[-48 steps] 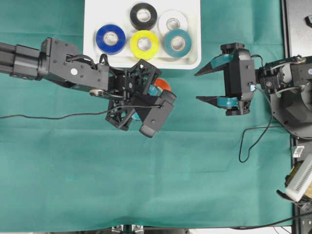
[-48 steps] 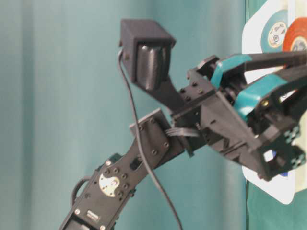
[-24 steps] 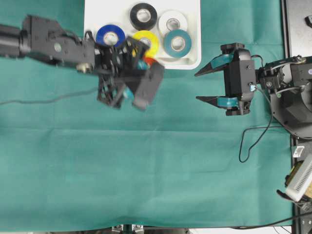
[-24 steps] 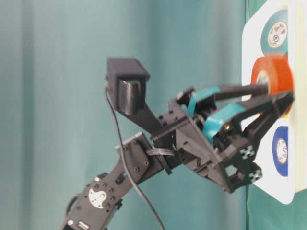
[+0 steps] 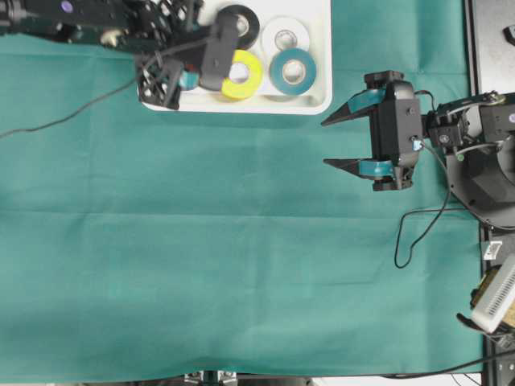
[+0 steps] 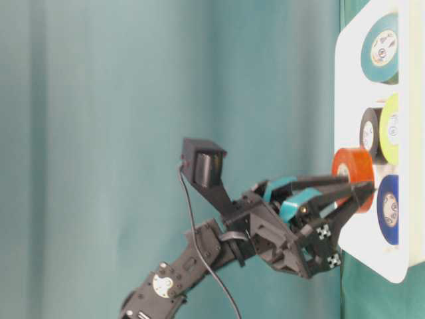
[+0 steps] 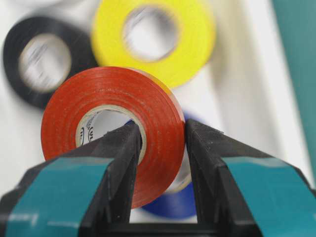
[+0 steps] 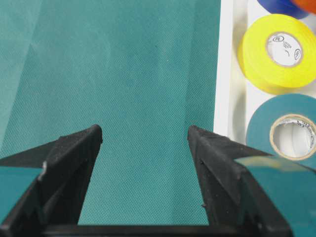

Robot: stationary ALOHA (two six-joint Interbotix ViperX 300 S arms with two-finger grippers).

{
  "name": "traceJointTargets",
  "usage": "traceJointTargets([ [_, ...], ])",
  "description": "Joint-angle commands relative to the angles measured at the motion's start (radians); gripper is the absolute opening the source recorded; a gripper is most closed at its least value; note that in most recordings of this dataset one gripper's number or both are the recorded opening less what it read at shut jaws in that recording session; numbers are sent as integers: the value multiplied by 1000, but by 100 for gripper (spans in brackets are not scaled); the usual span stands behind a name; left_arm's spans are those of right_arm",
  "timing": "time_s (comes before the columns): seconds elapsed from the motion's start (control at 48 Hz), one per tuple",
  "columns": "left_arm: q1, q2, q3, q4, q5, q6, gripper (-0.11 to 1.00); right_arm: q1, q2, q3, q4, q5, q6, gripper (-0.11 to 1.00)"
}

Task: Put the tape alternately from left to right into the white case.
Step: 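Lift the red tape with the left gripper and place it in the tray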

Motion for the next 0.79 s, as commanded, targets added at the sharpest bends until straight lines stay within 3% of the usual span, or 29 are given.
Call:
traceJointTargets([
  [0.0, 32, -46, 0, 2, -23, 2, -3, 2, -8, -6, 3, -8, 0, 74],
  [0.292, 117, -51, 25, 2, -58, 6, -3, 2, -8, -8, 3, -8, 0, 74],
  [0.771, 121, -51, 29, 2, -58, 26, -2, 2, -8, -11, 3, -8, -2, 74],
])
